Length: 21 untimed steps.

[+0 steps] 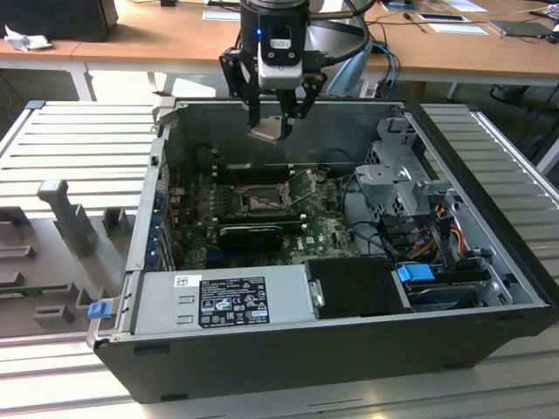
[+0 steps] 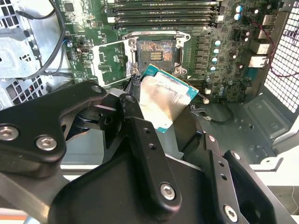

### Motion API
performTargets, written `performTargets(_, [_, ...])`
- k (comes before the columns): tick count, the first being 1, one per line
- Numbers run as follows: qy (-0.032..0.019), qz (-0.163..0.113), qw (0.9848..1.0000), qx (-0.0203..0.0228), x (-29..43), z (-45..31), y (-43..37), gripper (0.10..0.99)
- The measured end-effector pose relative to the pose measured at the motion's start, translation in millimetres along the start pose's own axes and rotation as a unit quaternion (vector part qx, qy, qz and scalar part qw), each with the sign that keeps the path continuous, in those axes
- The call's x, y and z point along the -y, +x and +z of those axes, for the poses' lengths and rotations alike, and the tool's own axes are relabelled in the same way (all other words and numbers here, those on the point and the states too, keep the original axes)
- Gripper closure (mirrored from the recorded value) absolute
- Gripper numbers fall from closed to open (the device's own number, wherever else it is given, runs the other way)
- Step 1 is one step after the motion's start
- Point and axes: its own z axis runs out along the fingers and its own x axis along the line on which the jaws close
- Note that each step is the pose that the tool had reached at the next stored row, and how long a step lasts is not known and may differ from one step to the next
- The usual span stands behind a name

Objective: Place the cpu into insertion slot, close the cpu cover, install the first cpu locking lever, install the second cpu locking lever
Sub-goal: 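Place the cpu into insertion slot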

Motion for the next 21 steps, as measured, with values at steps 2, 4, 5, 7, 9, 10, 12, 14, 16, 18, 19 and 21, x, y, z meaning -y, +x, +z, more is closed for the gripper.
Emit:
performTargets(2, [0.0,0.002,1.0,0.0002,0.0,0.0,0.0,0.561])
performTargets(4, [-0.0001,0.006,1.0,0.0006,0.0,0.1,0.0,0.561])
performTargets(5, [-0.0002,0.009,1.0,0.0008,0.0,0.1,0.0,0.561])
performTargets(7, [-0.0003,0.014,0.9999,0.0013,0.0,0.2,0.0,0.561])
performTargets(9, [-0.0004,0.021,0.9998,0.0019,0.0,0.2,0.0,0.561])
performTargets(10, [-0.0005,0.025,0.9997,0.0023,0.0,0.2,0.0,0.561])
performTargets(12, [-0.0007,0.031,0.9995,0.0027,0.0,0.6,0.0,0.561])
performTargets(14, [-0.0006,0.031,0.9995,0.0028,0.1,1.7,0.0,0.561])
performTargets(16, [-0.0006,0.031,0.9995,0.0029,0.3,3.2,-0.1,0.561])
performTargets(18, [-0.0005,0.031,0.9995,0.0029,0.5,5.2,-0.1,0.561])
performTargets(19, [-0.0005,0.031,0.9995,0.0029,0.5,5.8,-0.1,0.561])
performTargets(21, [-0.0006,0.038,0.9993,0.0035,0.6,6.4,0.0,0.561])
